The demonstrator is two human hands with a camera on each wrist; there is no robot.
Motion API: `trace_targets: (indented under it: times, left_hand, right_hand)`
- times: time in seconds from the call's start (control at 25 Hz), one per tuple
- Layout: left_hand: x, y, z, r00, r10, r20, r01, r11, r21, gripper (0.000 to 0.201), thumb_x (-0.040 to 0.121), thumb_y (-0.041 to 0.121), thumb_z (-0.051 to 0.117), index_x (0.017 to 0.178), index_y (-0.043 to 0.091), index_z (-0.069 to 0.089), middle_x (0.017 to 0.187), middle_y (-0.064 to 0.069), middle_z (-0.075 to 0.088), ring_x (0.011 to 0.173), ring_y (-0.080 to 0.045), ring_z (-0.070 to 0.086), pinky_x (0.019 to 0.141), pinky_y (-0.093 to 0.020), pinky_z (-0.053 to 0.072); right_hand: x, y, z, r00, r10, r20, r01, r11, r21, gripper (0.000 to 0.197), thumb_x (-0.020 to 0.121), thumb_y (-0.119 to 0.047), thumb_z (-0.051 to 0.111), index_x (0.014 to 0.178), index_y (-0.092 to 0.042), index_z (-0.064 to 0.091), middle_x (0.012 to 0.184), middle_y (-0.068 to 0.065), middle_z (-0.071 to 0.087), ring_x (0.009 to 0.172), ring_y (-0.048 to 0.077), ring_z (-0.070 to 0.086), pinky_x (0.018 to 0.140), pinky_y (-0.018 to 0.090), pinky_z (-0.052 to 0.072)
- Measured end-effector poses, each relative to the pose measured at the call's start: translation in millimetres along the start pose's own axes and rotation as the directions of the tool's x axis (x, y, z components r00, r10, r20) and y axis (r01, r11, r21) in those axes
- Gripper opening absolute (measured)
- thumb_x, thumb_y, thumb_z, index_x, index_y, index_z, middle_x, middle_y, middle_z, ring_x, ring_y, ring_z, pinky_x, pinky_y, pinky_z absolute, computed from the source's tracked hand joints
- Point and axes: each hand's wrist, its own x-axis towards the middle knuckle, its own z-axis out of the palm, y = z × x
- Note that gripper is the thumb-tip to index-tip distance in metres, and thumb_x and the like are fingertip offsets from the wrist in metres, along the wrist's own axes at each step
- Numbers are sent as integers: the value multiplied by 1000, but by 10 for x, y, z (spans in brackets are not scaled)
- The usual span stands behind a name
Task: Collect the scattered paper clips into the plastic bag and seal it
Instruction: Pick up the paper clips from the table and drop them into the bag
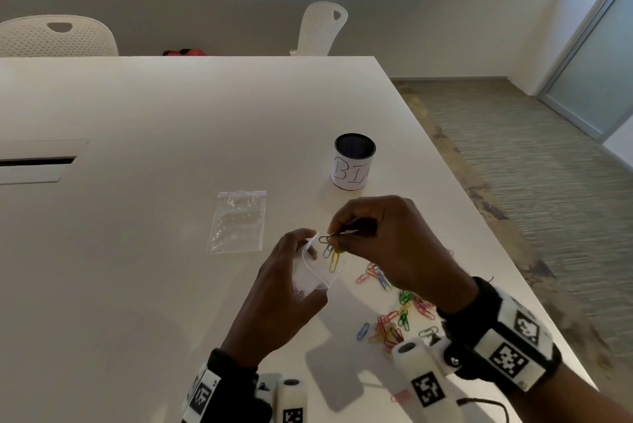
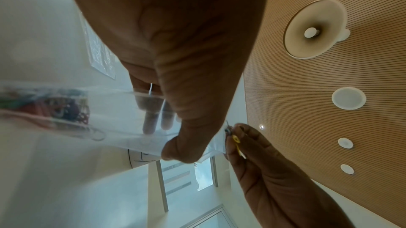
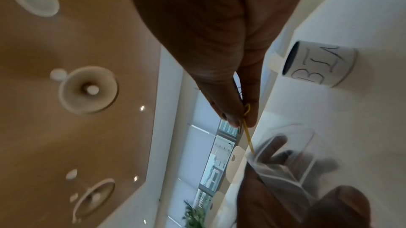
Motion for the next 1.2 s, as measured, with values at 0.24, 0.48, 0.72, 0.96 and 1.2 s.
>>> trace_targets:
  times: [0.24, 0.48, 0.72, 0.96, 1.2]
  left_hand:
    - [-9, -30, -15, 999, -34, -10, 35, 999, 29, 69, 82, 24, 82, 137, 32, 41, 119, 12, 59, 102, -9, 62, 77, -12, 56]
    - [-21, -8, -43, 1000, 0, -19, 0, 1000, 6, 65, 81, 19, 81, 134, 30, 46, 116, 12, 56, 107, -12, 60, 78, -18, 57]
    - [-39, -19, -56, 999, 6, -32, -6, 1000, 11, 65, 82, 18, 79, 135, 35, 45, 114, 15, 57, 94, -13, 61, 74, -31, 57]
    - [-39, -14, -61, 1000, -8, -30, 8, 1000, 28, 66, 81, 16, 81, 134, 34, 45, 114, 16, 58, 96, -11, 62, 74, -29, 59]
    - [-24, -5, -41, 1000, -12, -9, 12, 1000, 19, 69, 81, 14, 82, 137, 32, 44, 116, 13, 60, 93, -11, 64, 72, -32, 61]
  right_hand:
    - [45, 2, 174, 993, -71, 90, 88, 977, -196, 19, 87, -12, 80, 106, -16, 79, 100, -1, 81, 84, -2, 74, 81, 5, 55]
    - [64, 17, -70, 998, -60, -10, 57, 977, -205, 13, 87, -9, 80, 98, -15, 81, 87, -5, 80, 77, 1, 75, 81, 11, 58]
    - [86, 819, -640, 973, 134, -188, -189, 928, -320, 14, 82, -4, 84, 88, -16, 81, 77, -6, 78, 67, -1, 74, 68, 2, 53]
    - [-69, 1716, -875, 935, 345, -87, -335, 771, -542, 31, 92, -15, 74, 123, -13, 72, 122, 8, 72, 97, 17, 69, 81, 20, 49]
    - [-217, 1665, -603, 924, 369, 99, -238, 759, -606, 40, 102, -17, 52, 143, -16, 57, 142, 7, 49, 133, 28, 47, 110, 34, 39]
